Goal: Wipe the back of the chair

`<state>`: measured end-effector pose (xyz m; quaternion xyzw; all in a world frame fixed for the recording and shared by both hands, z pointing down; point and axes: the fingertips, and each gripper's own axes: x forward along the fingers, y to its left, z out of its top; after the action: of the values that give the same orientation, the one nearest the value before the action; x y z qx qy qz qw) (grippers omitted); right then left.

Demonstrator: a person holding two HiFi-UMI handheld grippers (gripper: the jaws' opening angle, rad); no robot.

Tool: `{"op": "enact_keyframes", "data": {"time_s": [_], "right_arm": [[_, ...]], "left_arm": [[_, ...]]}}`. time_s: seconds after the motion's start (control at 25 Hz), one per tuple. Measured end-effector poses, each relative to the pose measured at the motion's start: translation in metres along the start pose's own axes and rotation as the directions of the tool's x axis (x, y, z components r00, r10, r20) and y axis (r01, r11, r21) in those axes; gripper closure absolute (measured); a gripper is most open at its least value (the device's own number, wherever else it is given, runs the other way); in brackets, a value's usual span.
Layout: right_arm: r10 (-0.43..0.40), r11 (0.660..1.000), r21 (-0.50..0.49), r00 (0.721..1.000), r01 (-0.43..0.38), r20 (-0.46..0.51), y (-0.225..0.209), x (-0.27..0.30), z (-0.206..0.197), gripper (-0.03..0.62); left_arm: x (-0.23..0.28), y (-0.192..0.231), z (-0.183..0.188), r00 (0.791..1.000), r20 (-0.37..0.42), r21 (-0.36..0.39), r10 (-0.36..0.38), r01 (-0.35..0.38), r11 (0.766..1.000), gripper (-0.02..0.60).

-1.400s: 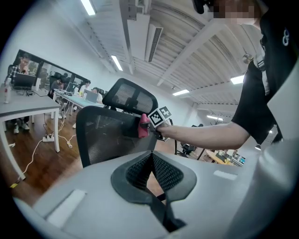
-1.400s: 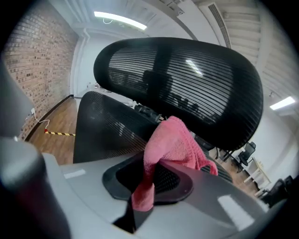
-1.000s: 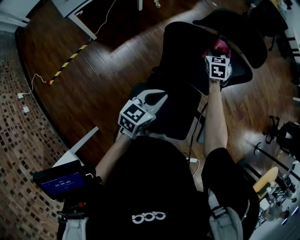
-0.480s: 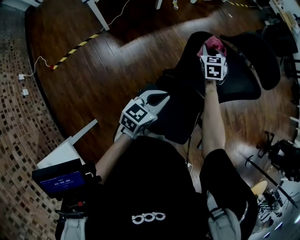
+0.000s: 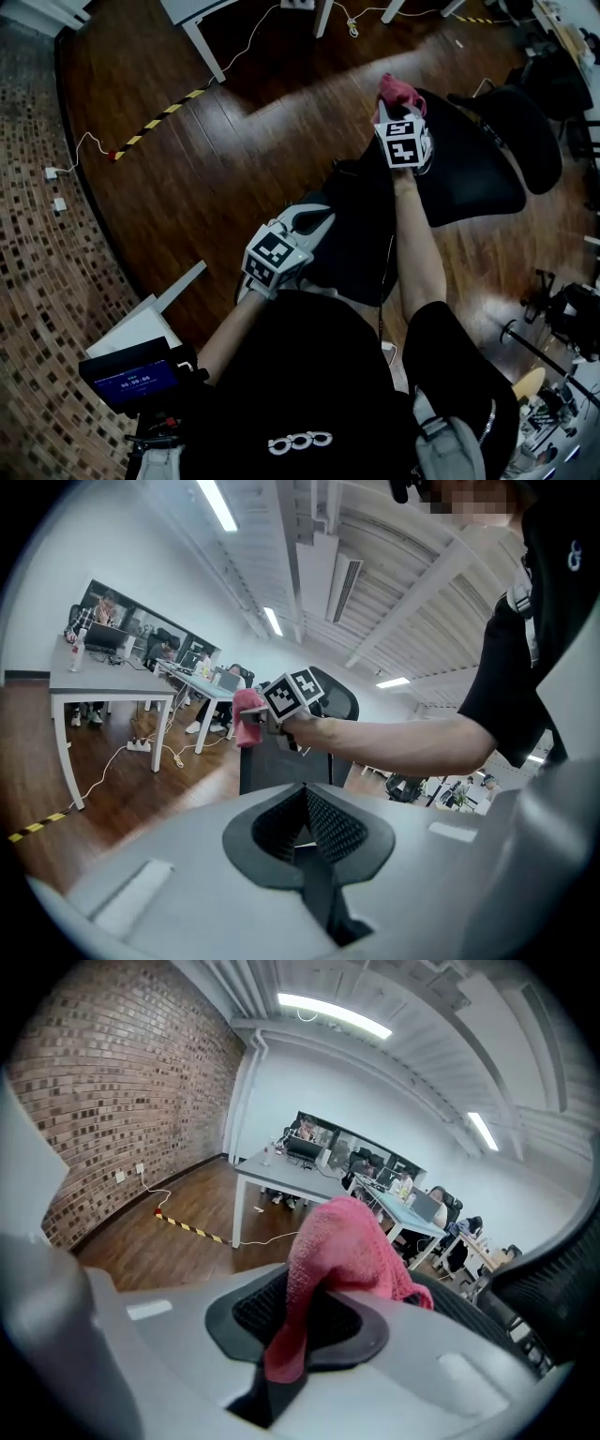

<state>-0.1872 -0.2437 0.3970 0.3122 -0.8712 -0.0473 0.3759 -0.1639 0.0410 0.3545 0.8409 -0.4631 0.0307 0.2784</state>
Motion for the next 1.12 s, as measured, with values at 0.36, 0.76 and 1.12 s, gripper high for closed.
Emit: {"op": "enact_keyframes", "data": {"time_s": [0.36, 0.76, 1.12], "right_arm": [[0.118, 0.993, 0.023, 0.992, -0.119, 0.039, 0.042, 0.002, -0.02, 0.551], [0.05, 0.986, 0.157, 0.999, -0.051, 0.012, -0.004, 0.0, -0.072, 0.551], [-0.003, 0.972, 0.236, 1.0, 0.001, 0.007, -0.048, -0.024, -0.113, 0.551]], "left_arm": [[-0.005, 0.002, -0.013, 1.0, -0.022, -0.011, -0.004, 0.003, 1.0, 0.588], [0.017, -0.013, -0.016, 0.997, -0.058, 0.026, -0.046, 0.048, 0.999, 0.588], [0.047, -0.041, -0.014, 0.991, -0.107, 0.062, -0.077, 0.084, 0.995, 0.588]]}}
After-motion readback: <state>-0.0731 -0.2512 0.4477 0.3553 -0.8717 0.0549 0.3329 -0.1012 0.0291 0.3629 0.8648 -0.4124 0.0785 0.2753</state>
